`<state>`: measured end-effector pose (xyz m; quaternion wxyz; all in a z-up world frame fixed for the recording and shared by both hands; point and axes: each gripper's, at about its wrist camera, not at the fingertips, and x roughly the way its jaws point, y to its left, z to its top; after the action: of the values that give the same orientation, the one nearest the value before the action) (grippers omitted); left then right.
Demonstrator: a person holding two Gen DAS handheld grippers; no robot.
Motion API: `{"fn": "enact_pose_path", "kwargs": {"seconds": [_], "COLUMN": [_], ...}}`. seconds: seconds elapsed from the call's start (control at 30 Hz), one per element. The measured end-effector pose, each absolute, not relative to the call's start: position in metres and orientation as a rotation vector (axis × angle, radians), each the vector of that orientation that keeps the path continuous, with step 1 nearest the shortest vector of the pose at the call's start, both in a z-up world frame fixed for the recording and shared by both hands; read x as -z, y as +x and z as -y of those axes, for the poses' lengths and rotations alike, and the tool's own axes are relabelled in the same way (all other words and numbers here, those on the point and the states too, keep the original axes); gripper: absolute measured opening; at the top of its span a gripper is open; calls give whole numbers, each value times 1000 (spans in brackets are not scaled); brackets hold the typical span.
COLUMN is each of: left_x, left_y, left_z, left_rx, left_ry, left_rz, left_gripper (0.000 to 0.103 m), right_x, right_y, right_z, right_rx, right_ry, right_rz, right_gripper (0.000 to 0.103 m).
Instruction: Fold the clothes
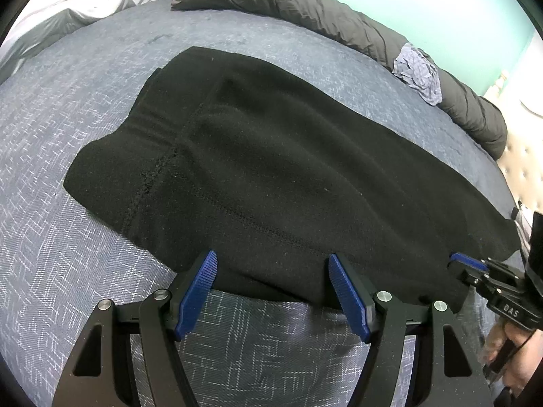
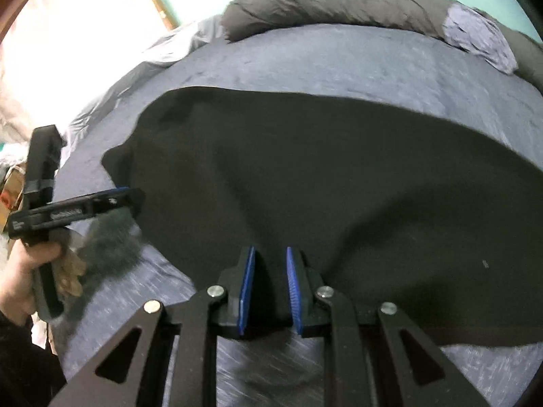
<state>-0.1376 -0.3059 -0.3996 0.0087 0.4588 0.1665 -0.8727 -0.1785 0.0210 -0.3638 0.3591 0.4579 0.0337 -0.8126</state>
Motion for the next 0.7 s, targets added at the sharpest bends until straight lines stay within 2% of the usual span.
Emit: {"fn": "enact_pose_path", "kwargs": {"seconds": [0.27,0.47,0.7], "left_x": [400,399,399], "left_y": [-137,-138,-139], "left_z": [306,304,303], "left_rx": [2725,2719,2714], "left_ry": [1436,1438,1440], "left_rz": [-514,-503,-496], "left_gripper": [72,72,72], "right_x": [354,359,360], "right_y": [-213,-242,-266], "right_z": [-112,-187,-282], "right_rx": [2270,2404,2585], "right_ry": [1207,1294,1402], "right_rz": [-36,-115,-113], "right_gripper": [17,17,17]}}
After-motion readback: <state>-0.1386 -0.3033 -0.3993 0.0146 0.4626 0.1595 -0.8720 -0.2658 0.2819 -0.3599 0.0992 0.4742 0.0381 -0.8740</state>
